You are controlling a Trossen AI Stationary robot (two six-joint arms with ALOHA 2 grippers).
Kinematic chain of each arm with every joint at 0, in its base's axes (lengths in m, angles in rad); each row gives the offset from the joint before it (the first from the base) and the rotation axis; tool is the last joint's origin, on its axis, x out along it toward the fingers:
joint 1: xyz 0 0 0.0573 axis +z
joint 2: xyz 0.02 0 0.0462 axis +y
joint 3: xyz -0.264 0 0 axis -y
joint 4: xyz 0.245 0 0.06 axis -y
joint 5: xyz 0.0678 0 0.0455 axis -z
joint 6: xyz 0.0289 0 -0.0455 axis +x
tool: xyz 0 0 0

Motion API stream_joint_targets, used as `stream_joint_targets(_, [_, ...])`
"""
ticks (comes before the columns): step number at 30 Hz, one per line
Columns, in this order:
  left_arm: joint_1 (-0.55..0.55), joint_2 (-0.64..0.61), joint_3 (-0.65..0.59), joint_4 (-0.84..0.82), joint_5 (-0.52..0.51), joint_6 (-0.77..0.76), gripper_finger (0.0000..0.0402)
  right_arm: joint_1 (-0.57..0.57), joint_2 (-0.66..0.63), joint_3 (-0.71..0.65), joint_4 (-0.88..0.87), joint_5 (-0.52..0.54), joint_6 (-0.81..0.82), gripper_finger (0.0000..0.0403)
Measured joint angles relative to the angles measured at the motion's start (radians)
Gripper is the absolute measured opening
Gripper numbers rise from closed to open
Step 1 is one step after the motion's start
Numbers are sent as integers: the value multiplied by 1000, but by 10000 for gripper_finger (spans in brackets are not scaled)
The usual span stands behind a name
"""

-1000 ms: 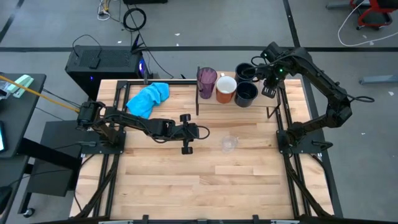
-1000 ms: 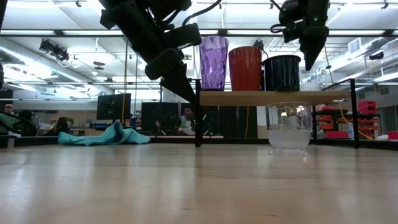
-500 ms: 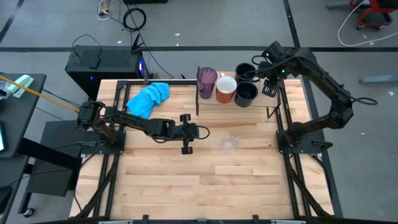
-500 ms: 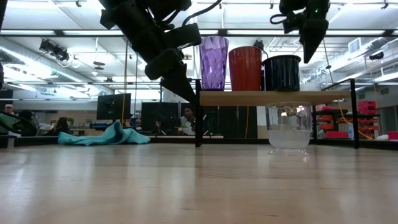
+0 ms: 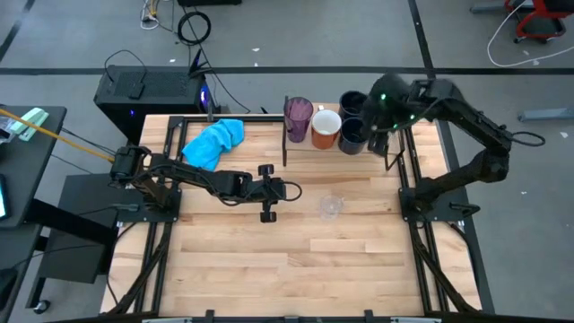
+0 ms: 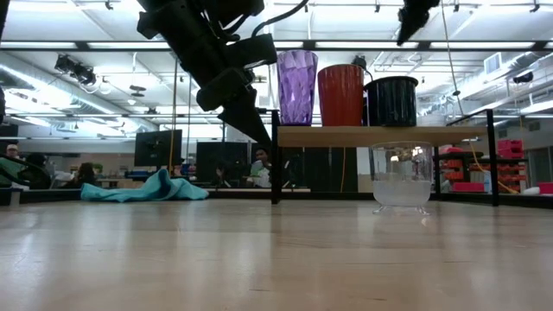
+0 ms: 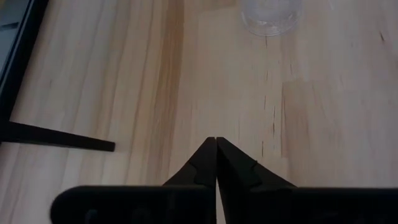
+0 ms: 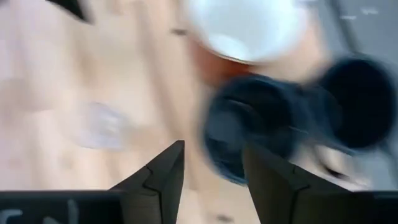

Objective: Stack small to large cups/mugs on shelf
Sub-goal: Put the transparent mug on the shelf

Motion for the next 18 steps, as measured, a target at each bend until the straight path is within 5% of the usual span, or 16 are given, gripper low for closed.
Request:
stream_joint_targets(10, [0,0,0,-7,0,-8,23,418,1,-254,234,-54,213,164])
stream_joint_targets(18, [0,1,0,-6,0,-8,11,586,77,-480,465,-32,294,156])
